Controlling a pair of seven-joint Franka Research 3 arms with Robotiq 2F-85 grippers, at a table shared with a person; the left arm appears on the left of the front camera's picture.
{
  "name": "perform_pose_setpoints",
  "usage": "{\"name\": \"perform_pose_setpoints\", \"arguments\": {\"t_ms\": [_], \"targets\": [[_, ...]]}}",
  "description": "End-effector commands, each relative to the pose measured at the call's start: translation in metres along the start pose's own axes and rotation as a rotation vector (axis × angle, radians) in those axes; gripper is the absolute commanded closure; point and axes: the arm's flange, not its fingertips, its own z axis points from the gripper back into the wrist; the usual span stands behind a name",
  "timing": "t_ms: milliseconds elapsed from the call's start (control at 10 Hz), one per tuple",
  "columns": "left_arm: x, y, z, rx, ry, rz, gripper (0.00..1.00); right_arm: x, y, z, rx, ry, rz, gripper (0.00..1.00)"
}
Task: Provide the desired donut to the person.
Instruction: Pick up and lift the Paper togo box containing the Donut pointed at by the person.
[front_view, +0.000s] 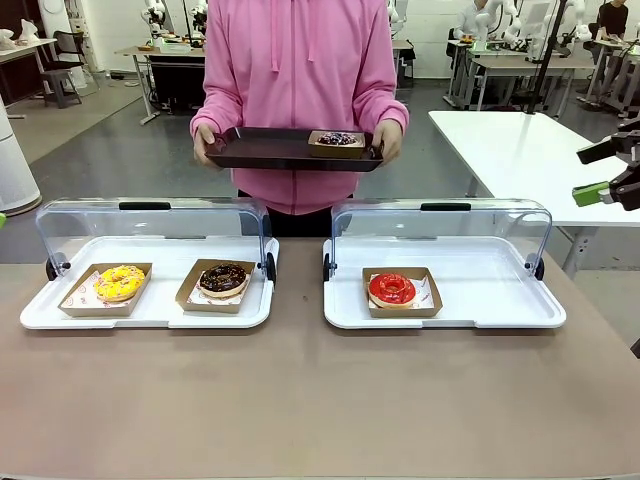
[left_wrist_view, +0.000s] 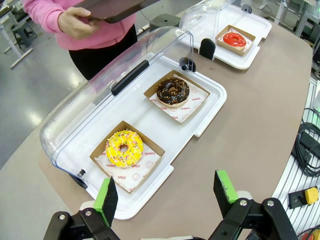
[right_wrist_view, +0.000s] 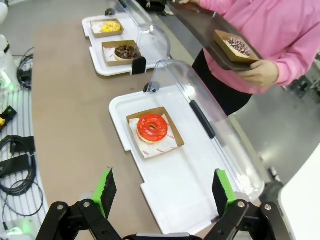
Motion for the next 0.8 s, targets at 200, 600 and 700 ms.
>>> {"name": "perform_pose_setpoints", "arguments": {"t_ms": [200,600,700], "targets": [[-0.0016,0.0016,0.0000,-0.007,-0.010,-0.001,0.00,-0.0012,-0.0008,0.0024,-0.006,-0.005,-0.003,0.00],[-0.0016,0.0016,0.0000,-0.007,-0.010,-0.001,0.00,-0.0012,-0.0008,0.0024,-0.006,-0.005,-0.003,0.00],[-0.0016,0.0016,0.0000,-0.007,-0.010,-0.001,0.00,-0.0012,-0.0008,0.0024,-0.006,-0.005,-0.003,0.00]]}}
